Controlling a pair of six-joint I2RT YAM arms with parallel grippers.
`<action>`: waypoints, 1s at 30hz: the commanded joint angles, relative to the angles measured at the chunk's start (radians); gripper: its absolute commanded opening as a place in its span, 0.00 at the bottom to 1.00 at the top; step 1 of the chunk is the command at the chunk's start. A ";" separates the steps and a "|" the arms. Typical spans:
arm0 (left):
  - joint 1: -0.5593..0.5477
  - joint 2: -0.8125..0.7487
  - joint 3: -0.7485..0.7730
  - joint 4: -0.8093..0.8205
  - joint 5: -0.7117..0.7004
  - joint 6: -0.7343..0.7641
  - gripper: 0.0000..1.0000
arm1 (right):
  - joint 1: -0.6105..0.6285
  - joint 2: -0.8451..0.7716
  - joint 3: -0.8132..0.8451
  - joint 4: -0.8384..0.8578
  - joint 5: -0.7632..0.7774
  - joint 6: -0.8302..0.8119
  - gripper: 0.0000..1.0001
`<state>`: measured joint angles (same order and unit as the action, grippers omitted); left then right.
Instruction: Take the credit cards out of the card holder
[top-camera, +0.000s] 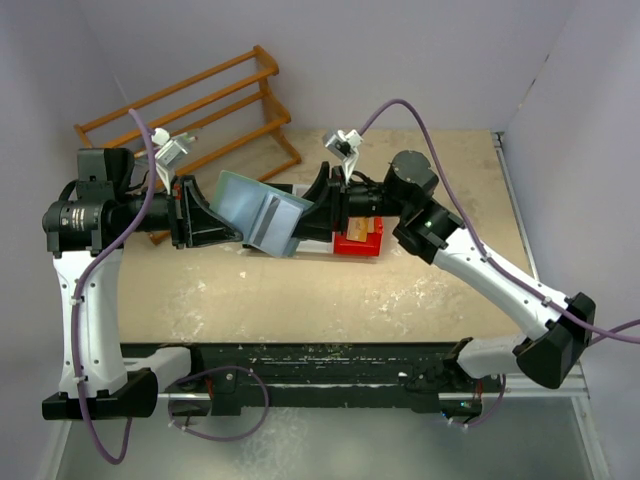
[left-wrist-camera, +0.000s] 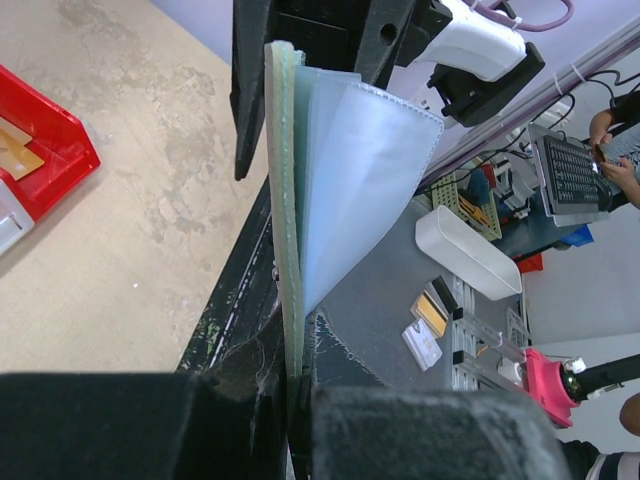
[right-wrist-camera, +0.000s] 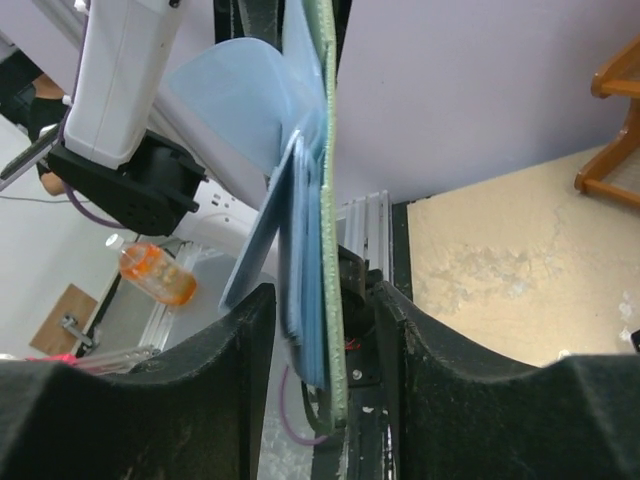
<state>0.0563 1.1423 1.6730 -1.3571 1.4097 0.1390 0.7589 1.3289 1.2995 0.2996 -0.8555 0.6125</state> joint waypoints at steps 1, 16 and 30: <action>-0.002 -0.004 0.040 0.000 0.038 0.007 0.00 | -0.003 -0.005 0.033 0.051 0.027 0.047 0.49; -0.002 0.001 0.037 -0.017 0.044 0.027 0.00 | 0.067 0.064 0.094 0.141 0.094 0.050 0.68; -0.003 -0.003 0.033 -0.066 0.027 0.093 0.05 | 0.135 0.117 0.077 0.257 0.207 0.150 0.18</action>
<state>0.0566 1.1435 1.6764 -1.4044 1.4147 0.1696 0.8619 1.4586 1.3586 0.4557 -0.6884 0.7204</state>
